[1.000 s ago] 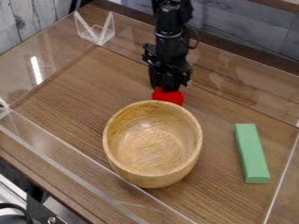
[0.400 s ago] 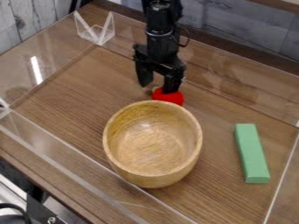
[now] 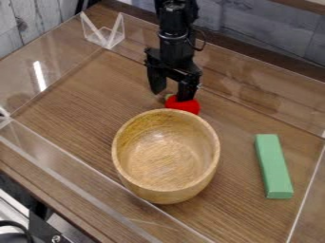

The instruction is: Move the red fruit to the left

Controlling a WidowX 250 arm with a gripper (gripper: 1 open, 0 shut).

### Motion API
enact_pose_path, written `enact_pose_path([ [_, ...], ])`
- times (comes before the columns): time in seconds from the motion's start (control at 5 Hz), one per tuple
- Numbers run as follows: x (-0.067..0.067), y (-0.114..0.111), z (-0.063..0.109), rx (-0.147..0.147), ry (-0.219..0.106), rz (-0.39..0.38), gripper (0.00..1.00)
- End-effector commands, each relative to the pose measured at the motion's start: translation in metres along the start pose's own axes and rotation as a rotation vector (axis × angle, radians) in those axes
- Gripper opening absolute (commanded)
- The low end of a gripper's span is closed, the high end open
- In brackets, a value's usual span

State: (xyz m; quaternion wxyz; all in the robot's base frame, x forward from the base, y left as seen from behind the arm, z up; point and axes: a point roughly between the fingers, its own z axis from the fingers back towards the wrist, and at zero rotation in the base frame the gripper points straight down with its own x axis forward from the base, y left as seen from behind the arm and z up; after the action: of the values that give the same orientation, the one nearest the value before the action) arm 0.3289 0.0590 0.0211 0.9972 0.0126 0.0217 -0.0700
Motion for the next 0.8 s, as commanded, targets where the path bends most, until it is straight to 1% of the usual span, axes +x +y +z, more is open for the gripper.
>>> enact_pose_path([
  [0.0,-0.011,0.013,-0.01,0.022,0.048,-0.023,1.0],
  [0.6,-0.015,-0.007,-0.016,0.021,0.094,0.028,1.0],
])
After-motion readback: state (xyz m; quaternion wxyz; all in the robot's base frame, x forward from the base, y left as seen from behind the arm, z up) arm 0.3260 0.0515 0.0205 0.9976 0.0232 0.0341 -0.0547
